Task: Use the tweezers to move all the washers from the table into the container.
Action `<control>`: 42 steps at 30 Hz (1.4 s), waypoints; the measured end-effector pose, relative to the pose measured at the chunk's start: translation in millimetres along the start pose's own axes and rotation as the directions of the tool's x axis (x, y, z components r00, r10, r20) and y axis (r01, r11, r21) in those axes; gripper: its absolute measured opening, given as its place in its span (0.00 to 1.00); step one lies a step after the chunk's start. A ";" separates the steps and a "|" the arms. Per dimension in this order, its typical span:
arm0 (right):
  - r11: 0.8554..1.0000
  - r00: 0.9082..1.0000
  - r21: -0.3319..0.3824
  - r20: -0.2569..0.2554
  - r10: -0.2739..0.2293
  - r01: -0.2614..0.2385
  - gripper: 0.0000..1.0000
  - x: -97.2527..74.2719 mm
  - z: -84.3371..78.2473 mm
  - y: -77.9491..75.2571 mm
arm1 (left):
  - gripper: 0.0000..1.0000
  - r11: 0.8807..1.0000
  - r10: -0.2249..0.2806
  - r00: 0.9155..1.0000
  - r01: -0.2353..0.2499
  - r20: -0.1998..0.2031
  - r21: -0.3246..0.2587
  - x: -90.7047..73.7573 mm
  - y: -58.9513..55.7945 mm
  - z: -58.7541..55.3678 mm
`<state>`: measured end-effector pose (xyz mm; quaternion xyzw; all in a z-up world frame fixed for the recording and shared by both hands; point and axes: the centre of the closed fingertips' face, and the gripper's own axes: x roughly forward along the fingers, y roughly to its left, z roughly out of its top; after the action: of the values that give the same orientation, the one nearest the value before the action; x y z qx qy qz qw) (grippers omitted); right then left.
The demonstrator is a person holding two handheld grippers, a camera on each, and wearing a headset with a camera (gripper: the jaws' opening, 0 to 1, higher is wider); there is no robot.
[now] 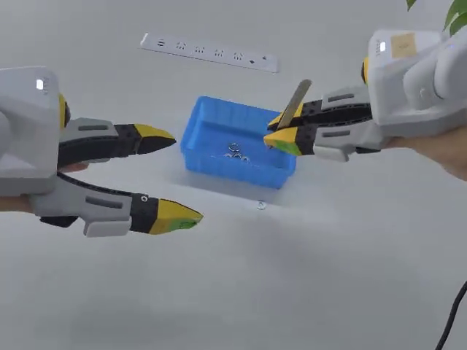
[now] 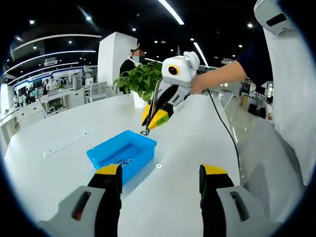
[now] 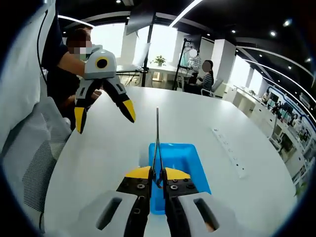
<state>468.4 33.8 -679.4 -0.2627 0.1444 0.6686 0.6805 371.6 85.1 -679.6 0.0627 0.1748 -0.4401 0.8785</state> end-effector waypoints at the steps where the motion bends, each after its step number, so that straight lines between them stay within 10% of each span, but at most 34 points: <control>1: 1.000 1.000 -0.001 0.001 -0.007 0.007 0.09 1.5 0.5 -4.7 | 0.69 1.000 0.000 1.000 0.000 0.000 0.000 -1.1 0.2 0.0; 18: 1.000 0.998 0.026 -0.059 -0.001 0.003 0.09 71.6 -37.1 -22.6 | 0.77 0.998 0.048 0.999 -0.049 -0.026 -0.030 -18.5 2.5 -9.7; 42: 0.999 0.996 0.047 -0.087 0.014 -0.010 0.10 79.9 -50.2 -14.8 | 0.75 0.989 0.104 0.995 -0.104 0.001 -0.105 -18.7 8.3 -10.0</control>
<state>495.9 73.3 -761.9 -0.2748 0.1909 0.6572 0.6754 365.4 106.8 -682.5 0.0239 0.1913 -0.3841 0.9029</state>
